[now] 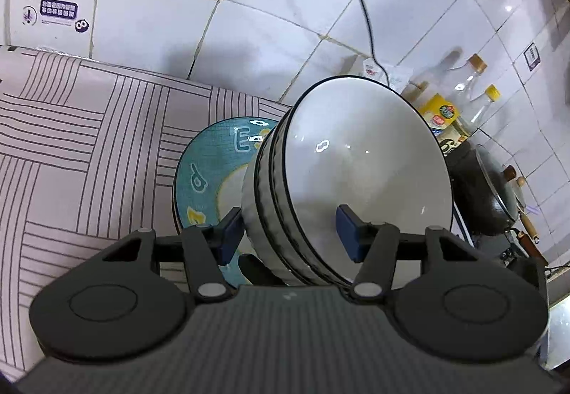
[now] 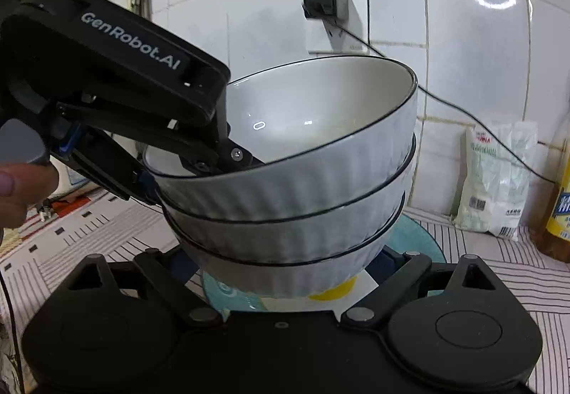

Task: Organize plates and bowls
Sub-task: 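Lift the stacked white bowls with both grippers and carry them over the blue egg plate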

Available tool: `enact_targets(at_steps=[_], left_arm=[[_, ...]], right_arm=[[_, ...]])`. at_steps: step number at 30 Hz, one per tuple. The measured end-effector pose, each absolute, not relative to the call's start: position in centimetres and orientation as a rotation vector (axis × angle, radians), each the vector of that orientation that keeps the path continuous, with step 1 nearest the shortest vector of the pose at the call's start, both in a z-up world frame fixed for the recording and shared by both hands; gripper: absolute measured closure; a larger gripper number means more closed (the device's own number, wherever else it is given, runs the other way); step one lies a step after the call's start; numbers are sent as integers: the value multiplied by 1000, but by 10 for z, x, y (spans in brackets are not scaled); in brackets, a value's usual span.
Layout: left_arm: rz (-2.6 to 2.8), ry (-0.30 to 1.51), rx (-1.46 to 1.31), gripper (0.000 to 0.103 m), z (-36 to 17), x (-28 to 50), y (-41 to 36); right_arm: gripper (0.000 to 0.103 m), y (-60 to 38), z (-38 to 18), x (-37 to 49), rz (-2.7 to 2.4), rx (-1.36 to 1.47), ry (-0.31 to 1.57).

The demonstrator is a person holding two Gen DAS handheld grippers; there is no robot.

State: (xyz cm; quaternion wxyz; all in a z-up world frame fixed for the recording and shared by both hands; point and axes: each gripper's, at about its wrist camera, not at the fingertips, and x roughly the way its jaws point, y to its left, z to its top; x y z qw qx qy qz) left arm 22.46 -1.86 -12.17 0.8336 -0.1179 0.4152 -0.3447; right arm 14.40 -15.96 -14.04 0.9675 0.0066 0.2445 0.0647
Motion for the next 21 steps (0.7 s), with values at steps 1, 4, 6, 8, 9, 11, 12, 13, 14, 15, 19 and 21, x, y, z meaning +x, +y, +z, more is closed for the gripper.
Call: enact_targets(at_steps=[1, 4, 6, 8, 9, 11, 12, 13, 14, 15, 19, 21], left_arm=[[-730, 875, -254, 48, -125, 226, -19], [-714, 869, -297, 47, -137, 233, -21], [-701, 882, -318, 47, -142, 238, -23], [-695, 894, -322, 47, -145, 243, -26], [-693, 899, -315, 47, -146, 244, -28], [-694, 896, -297, 47, -148, 246, -31], [-693, 893, -293, 47, -150, 246, -32], [-691, 891, -293, 47, -150, 246, -32], [-689, 889, -295, 47, -151, 247, -33], [-687, 890, -301, 47, -153, 247, -33], [-677, 899, -305, 47, -158, 249, -35], [-676, 902, -315, 47, -158, 249, -35]], right_arm=[[7, -160, -143, 147, 128, 13, 502], [7, -162, -152, 154, 119, 8, 511], [7, -161, -156, 158, 113, -2, 515], [7, -163, -161, 162, 115, 0, 525], [7, -165, -162, 164, 115, 12, 535], [8, -167, -166, 168, 114, 31, 550], [8, -167, -168, 168, 110, 28, 552], [8, -168, -170, 169, 108, 27, 556], [8, -168, -171, 170, 108, 28, 558], [8, -169, -172, 171, 108, 26, 558], [8, -167, -177, 172, 101, 2, 576], [8, -168, -179, 173, 101, -6, 585]])
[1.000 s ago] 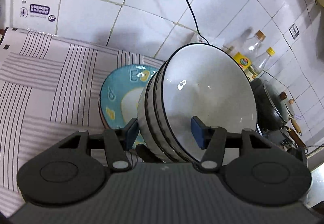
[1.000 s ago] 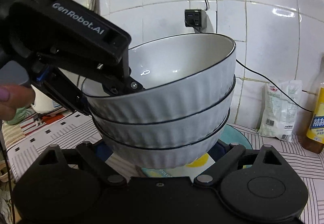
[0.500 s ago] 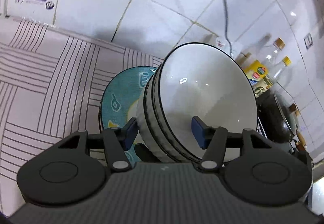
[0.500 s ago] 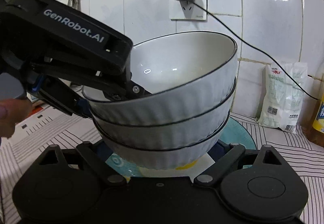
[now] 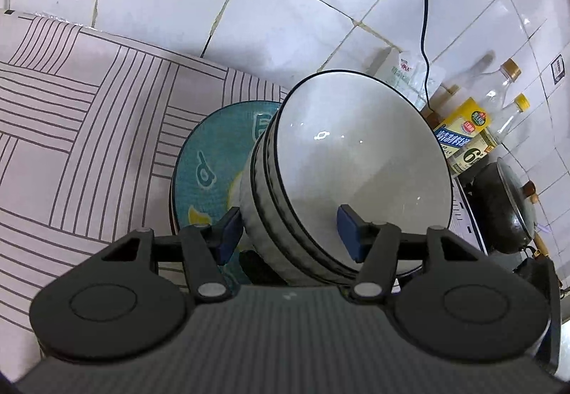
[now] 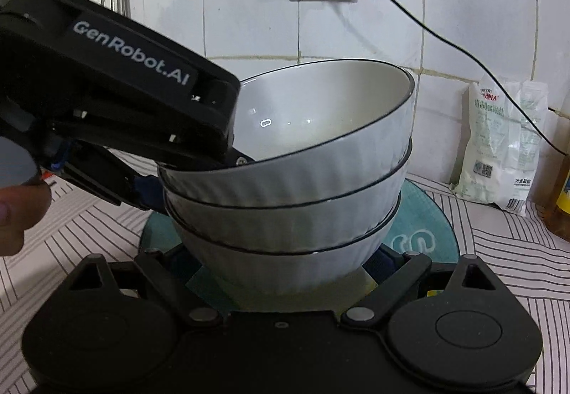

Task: Organize plates and bowls
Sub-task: 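Lift the stacked white bowls with both grippers and carry them over the blue egg plate, then lower the bowl stack onto the blue egg plate and open both grippers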

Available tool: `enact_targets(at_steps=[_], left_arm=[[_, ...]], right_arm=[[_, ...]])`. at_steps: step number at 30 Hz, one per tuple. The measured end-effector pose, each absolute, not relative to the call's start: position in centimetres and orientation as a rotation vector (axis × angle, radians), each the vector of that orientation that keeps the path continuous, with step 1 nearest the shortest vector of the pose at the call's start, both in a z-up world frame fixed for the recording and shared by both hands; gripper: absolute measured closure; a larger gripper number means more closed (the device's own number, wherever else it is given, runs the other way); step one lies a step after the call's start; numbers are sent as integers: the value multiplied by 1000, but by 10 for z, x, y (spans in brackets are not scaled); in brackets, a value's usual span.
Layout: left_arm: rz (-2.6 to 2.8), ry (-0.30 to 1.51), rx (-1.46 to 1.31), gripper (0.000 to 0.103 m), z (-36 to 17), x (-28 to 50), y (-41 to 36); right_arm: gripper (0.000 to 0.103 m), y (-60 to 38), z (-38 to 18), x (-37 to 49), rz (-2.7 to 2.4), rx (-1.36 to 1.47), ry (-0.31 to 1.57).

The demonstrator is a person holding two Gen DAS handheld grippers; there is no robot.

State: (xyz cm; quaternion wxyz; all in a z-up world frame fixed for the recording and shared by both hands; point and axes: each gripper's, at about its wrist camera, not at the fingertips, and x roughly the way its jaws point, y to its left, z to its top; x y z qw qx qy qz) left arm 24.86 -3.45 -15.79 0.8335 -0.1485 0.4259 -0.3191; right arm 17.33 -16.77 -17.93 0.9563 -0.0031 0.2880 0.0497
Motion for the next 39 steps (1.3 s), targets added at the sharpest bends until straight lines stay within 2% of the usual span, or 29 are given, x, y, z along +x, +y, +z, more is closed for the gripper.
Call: enact_targets(at_steps=[15, 19, 25, 31, 39], left_arm=[[-621, 939, -390, 48, -159, 250, -33], [-563, 880, -296, 46, -150, 240, -36], [-513, 833, -298, 43, -134, 226, -25], [-494, 810, -344, 43, -117, 201, -5], [-450, 731, -189, 43, -76, 151, 2]], right_arm=[[8, -161, -181, 174, 92, -45, 604], [8, -166, -174, 177, 96, -8, 625], [6, -166, -158, 155, 82, 52, 650], [6, -152, -128, 112, 8, -23, 613], [6, -152, -89, 68, -9, 19, 608]])
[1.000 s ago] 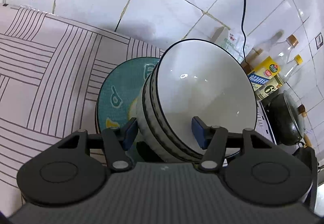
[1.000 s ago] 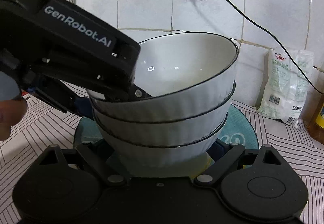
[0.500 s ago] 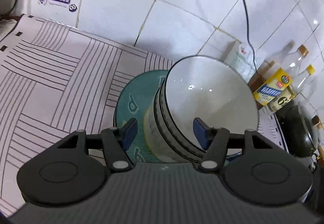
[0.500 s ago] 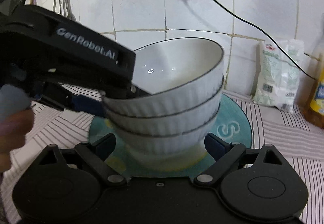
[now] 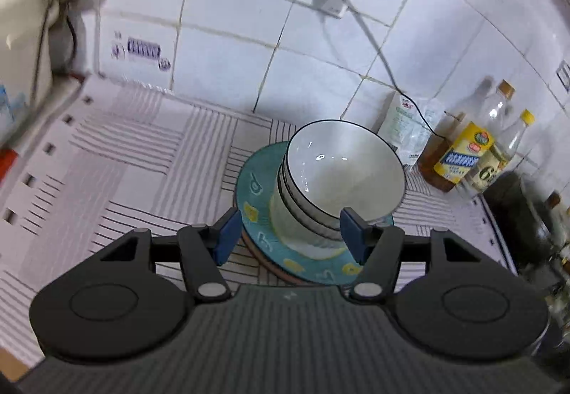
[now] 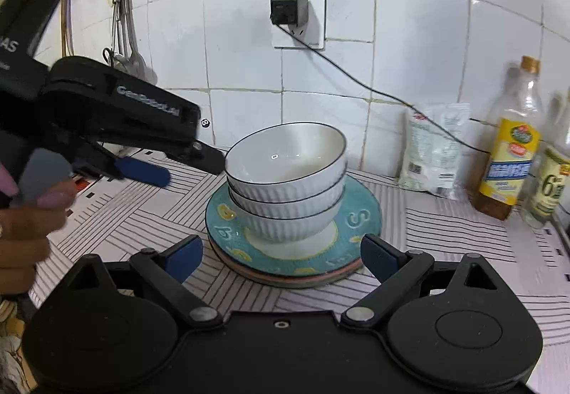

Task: Organize plates and bowls
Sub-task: 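Lower the bowl stack onto the blue egg plate and open both grippers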

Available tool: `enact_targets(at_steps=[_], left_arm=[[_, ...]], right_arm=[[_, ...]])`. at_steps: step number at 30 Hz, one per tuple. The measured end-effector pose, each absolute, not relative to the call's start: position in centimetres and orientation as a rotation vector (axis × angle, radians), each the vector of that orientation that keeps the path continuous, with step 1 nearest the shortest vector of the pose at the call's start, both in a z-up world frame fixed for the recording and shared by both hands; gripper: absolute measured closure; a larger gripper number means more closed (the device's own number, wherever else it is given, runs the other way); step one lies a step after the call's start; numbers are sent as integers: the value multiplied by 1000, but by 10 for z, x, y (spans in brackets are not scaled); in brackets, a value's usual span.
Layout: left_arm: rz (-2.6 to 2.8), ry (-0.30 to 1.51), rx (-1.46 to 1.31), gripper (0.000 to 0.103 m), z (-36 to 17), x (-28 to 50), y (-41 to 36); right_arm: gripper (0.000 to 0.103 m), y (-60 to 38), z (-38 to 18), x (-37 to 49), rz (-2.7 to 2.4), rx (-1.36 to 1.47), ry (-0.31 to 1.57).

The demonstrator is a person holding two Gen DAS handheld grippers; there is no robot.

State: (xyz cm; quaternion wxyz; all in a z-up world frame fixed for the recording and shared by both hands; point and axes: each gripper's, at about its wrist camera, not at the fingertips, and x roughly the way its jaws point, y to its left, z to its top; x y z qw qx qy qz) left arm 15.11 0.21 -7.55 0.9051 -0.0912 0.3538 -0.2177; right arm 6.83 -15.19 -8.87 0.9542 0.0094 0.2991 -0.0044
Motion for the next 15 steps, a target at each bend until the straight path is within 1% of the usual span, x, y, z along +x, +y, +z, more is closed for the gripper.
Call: enact_targets(at_steps=[4, 8, 10, 15], left_arm=[[-451, 704, -142, 41, -53, 123, 8], [-419, 677, -73, 41, -36, 97, 12], [-417, 683, -68, 40, -31, 87, 17], [-386, 696, -71, 38, -20, 65, 31]], right_arm=[[6, -156, -72, 44, -72, 37, 602], [5, -176, -57, 31, -128, 147, 635], [5, -182, -46, 26, -190, 149, 687], [5, -198, -15, 4, -251, 161, 685]])
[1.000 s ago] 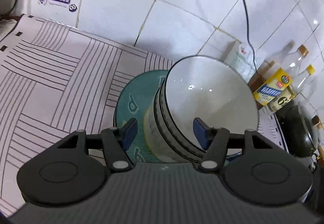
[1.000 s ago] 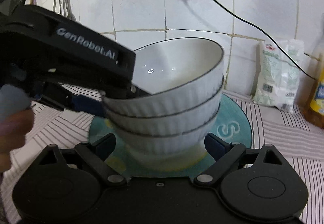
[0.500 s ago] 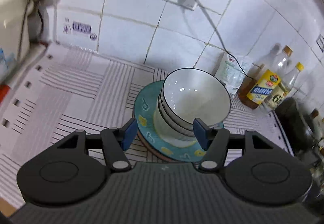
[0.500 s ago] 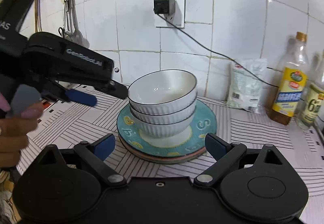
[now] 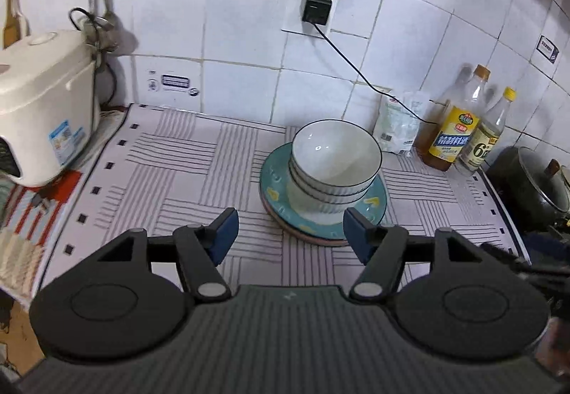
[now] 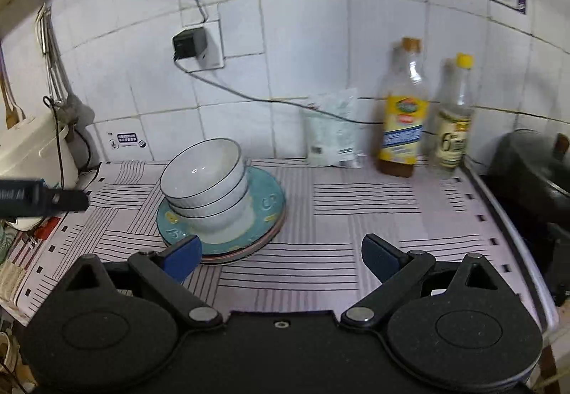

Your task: Organize plates and bowls

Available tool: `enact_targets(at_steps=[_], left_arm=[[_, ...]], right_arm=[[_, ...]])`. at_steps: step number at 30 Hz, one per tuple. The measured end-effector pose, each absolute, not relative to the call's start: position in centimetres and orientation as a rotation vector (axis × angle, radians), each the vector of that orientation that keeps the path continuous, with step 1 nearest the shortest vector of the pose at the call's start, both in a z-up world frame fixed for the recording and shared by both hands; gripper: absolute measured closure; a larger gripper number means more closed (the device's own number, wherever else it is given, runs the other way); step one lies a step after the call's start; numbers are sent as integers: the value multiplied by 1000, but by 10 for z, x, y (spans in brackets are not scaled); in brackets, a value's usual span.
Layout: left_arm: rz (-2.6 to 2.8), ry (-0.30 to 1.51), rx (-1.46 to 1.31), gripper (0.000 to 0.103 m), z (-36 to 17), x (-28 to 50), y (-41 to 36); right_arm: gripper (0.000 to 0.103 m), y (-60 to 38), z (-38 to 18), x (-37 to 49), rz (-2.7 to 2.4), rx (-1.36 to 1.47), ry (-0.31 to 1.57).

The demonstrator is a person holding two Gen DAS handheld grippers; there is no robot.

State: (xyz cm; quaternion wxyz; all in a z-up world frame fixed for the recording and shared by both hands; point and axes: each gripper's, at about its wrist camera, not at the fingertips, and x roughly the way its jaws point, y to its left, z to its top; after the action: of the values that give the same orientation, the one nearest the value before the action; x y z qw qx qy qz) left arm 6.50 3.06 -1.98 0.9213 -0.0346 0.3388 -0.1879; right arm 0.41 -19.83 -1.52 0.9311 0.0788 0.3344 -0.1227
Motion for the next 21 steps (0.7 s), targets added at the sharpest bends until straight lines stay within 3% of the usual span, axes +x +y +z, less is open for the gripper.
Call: enact_targets(at_steps=[6, 9, 16, 21], left_arm=[[-326, 704, 7, 38, -12, 41, 36], [-288, 695, 40, 25, -8, 32, 37], [-288, 693, 68, 8, -4, 12, 40], [-284, 686, 102, 3, -3, 1, 37]], right_arm=[[1, -198, 8, -22, -322, 125, 679], [1, -196, 13, -31, -333, 152, 679], [0, -191, 23, -38, -392, 166, 695], [0, -188, 23, -44, -413, 171, 724]])
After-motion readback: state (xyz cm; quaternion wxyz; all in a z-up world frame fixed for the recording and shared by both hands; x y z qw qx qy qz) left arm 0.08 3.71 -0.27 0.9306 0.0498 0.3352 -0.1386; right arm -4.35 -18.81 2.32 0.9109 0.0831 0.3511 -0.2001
